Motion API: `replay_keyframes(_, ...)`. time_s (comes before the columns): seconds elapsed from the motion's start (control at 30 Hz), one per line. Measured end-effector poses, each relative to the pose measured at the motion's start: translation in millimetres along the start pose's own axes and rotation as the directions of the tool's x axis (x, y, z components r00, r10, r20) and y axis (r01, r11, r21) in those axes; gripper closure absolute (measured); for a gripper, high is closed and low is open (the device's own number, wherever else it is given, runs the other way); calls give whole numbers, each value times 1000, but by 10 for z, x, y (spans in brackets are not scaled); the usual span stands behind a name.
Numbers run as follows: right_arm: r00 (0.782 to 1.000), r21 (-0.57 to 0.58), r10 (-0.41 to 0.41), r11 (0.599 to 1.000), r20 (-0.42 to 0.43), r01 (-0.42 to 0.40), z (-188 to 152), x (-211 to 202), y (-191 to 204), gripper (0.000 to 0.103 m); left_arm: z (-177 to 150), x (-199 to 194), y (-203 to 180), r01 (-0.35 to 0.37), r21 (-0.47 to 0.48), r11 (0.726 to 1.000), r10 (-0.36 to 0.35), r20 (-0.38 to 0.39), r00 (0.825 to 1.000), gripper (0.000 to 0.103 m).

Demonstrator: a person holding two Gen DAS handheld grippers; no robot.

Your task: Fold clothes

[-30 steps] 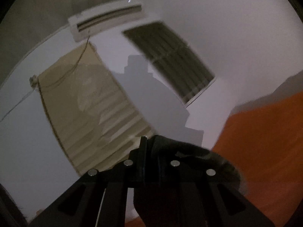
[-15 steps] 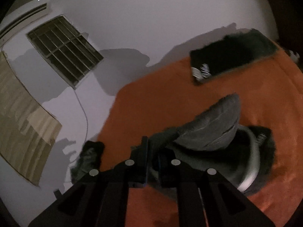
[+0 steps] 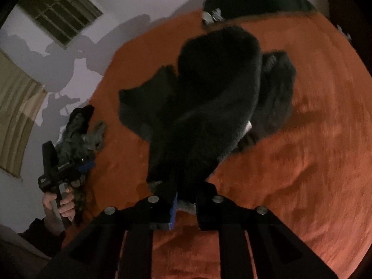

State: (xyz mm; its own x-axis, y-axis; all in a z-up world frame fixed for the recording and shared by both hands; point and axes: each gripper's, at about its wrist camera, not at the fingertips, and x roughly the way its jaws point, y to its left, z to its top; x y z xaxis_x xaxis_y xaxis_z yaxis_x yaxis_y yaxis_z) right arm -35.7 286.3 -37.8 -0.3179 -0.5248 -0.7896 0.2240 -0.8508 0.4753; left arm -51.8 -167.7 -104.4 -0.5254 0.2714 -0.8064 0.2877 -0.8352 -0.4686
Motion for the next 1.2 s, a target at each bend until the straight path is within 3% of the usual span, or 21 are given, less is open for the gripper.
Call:
replay_keyframes(0.17,999,34,-29,999,-34,31,-93,59,-163,76,-74,192,-177,19,46,999,-17,-56,998,44)
replay_keyframes(0.27,998,51,-45,998,-49,48,-57,5,-229,59,-53,260,-85,11,14,1000,-9,-101,995,44)
replay_keyframes(0.33,998,69,-44,997,-44,47,3,-48,-298,43,26,204,68,-25,-18,1000,24,-79,997,44)
replay_keyframes(0.4,999,91,-26,995,-36,29,30,-37,-397,38,111,110,243,-74,-45,996,72,-45,996,44)
replay_keyframes(0.53,999,150,3,989,-45,3,21,106,-587,37,227,-167,711,-205,-122,971,208,7,978,44)
replay_keyframes(0.63,999,162,5,987,-45,2,0,192,-611,37,252,-371,1082,-285,-192,939,295,29,955,44)
replay_keyframes(0.77,1000,121,5,993,-7,-4,8,221,-513,37,233,-540,1552,-343,-306,888,369,31,929,44)
replay_keyframes(0.87,1000,109,10,994,0,-10,26,288,-459,37,208,-562,1699,-365,-356,860,403,37,914,44)
replay_keyframes(1.0,999,127,35,991,8,-36,47,393,-395,37,198,-598,1592,-502,-273,821,534,57,843,44)
replay_keyframes(1.13,1000,91,30,995,8,-30,65,448,-283,37,80,-700,1370,-677,-163,718,695,124,708,44)
replay_keyframes(1.2,1000,71,24,997,19,-25,64,442,-263,37,-53,-751,1297,-735,-116,669,743,149,653,44)
